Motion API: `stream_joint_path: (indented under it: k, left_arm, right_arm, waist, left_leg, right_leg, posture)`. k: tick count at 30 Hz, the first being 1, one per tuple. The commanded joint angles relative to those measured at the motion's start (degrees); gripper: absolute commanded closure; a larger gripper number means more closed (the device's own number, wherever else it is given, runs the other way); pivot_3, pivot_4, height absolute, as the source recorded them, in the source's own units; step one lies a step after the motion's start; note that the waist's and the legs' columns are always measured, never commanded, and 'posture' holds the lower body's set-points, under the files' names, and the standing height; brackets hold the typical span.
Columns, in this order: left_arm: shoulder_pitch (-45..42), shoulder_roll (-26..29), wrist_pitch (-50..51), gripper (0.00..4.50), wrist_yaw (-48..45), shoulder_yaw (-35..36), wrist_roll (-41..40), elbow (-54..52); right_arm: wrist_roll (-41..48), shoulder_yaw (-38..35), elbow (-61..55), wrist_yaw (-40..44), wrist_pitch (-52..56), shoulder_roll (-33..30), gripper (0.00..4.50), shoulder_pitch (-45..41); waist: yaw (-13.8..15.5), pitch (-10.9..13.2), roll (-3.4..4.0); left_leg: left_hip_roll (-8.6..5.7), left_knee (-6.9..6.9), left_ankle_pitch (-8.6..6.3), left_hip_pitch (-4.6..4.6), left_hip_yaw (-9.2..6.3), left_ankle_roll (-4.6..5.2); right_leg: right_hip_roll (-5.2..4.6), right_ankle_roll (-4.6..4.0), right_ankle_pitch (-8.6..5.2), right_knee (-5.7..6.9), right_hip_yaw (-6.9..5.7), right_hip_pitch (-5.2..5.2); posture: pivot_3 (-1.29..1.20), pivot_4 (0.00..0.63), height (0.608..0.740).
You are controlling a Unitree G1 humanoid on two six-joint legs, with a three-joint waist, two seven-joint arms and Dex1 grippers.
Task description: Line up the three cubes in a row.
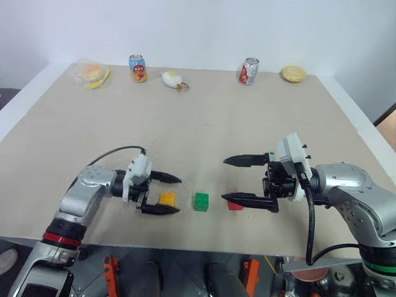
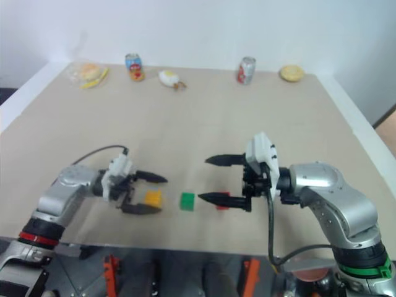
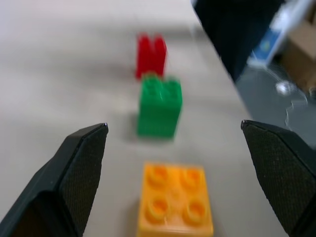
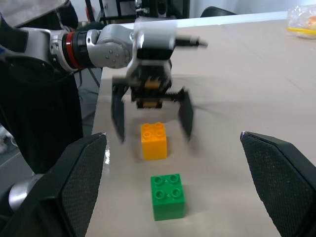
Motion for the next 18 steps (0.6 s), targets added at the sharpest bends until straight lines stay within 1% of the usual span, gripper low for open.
stream_joint_path:
  k: [1, 3, 5, 6, 7, 8, 9, 10, 13, 15, 18]
  left_arm:
    - [-3.72, -2.25, 9.75, 0.03, 13.34, 8.98, -7.91, -4.88]
    - [-4.45, -5.04, 12.81, 0.03, 21.94, 12.83, -9.92, -5.58]
    - [-4.44, -11.21, 11.80, 0.03, 36.89, 18.59, -9.55, -5.94]
    - [-3.71, -14.39, 9.76, 0.03, 44.05, 20.99, -8.05, -6.79]
    - [-2.22, -17.45, 6.78, 0.03, 51.69, 22.34, -4.00, -7.60]
    - [-0.63, -19.44, 4.15, 0.03, 56.80, 22.62, -0.25, -8.49]
    - [1.31, -20.82, 1.25, 0.03, 60.69, 21.85, 3.93, -9.43]
    - [2.77, -22.11, -0.98, 0.03, 63.46, 21.24, 6.83, -10.10]
    - [4.99, -25.97, -6.19, 0.03, 69.27, 20.71, 10.70, -8.52]
    - [5.92, -26.41, -9.57, 0.03, 69.83, 19.03, 13.77, -6.52]
    - [6.13, -26.20, -10.70, 0.03, 72.27, 17.81, 17.33, -4.23]
  right_arm:
    - [6.92, -6.95, -2.47, -5.08, 1.69, 2.06, 0.00, 0.99]
    - [9.21, -9.04, -2.35, -9.18, 2.62, 3.92, 0.00, 1.65]
    - [6.71, -10.42, -0.32, -17.80, 0.90, 9.18, 0.00, 3.20]
    - [5.01, -10.98, 0.40, -22.44, -0.26, 12.27, 0.00, 4.28]
    - [1.92, -11.15, 1.46, -28.02, -1.88, 15.98, 0.00, 5.21]
    - [-1.32, -10.87, 2.03, -32.25, -3.66, 18.81, 0.00, 6.10]
    - [-6.66, -9.56, 2.76, -36.25, -6.58, 21.09, 0.00, 7.27]
    - [-11.30, -8.55, 3.74, -39.58, -9.13, 23.04, 0.00, 8.17]
    - [-22.15, -7.58, 9.30, -47.62, -18.65, 28.81, 0.00, 10.29]
    - [-25.38, -8.17, 12.99, -51.23, -22.52, 32.07, 0.00, 10.62]
    - [-28.54, -7.71, 16.01, -53.22, -26.29, 34.27, 0.00, 10.17]
  waist:
    - [0.03, 0.00, 0.00]
    - [0.01, -0.01, -0.01]
    - [0.01, -0.02, -0.02]
    - [0.06, -0.05, -0.07]
    - [0.06, -0.04, -0.08]
    - [-0.04, -0.07, -0.07]
    - [-0.09, -0.11, -0.07]
    - [-0.09, -0.10, -0.06]
    - [0.05, -0.10, -0.05]
    - [0.17, -0.10, -0.06]
    - [0.16, -0.10, -0.06]
  left_leg:
    - [0.00, 0.02, 0.01, 0.00, -0.04, 0.02]
    - [-0.01, 0.08, 0.01, 0.03, -0.08, 0.02]
    - [-0.04, 0.09, 0.01, 0.14, -0.07, 0.02]
    - [-0.04, 0.10, 0.01, 0.16, -0.07, 0.02]
    - [-0.04, 0.11, 0.02, 0.20, -0.12, 0.02]
    - [-0.04, 0.13, 0.02, 0.15, -0.13, 0.02]
    - [-0.05, 0.06, 0.03, 0.20, -0.10, 0.04]
    - [-0.04, 0.05, 0.02, 0.27, -0.03, 0.03]
    - [-0.08, -0.01, 0.04, 0.19, 0.01, 0.00]
    - [-0.10, 0.02, 0.08, 0.13, 0.01, -0.05]
    - [-0.13, 0.02, 0.22, 0.16, 0.05, -0.08]
  right_leg:
    - [0.00, 0.05, 0.01, 0.00, -0.01, 0.05]
    - [0.02, 0.12, 0.02, 0.00, -0.01, 0.15]
    - [0.02, 0.16, 0.03, 0.00, 0.04, 0.25]
    - [0.02, 0.17, 0.03, 0.00, 0.04, 0.28]
    - [0.04, 0.30, 0.12, 0.00, 0.03, 0.32]
    - [0.07, 0.45, 0.21, 0.02, 0.06, 0.29]
    - [0.10, 0.46, 0.26, 0.00, 0.16, 0.27]
    - [0.10, 0.44, 0.25, 0.01, 0.23, 0.28]
    - [0.14, 0.45, 0.28, 0.02, 0.32, 0.16]
    - [0.14, 0.45, 0.31, 0.01, 0.32, 0.15]
    - [0.12, 0.28, 0.31, -0.01, 0.38, 0.16]
  posture:
    - [0.00, 0.150, 0.733]
    - [0.00, 0.150, 0.733]
    - [0.00, 0.150, 0.733]
    - [0.00, 0.150, 0.733]
    - [0.00, 0.150, 0.733]
    - [0.00, 0.150, 0.733]
    - [0.00, 0.150, 0.733]
    - [0.00, 0.150, 0.733]
    - [0.00, 0.150, 0.733]
    - [0.00, 0.150, 0.733]
    - [0.00, 0.150, 0.733]
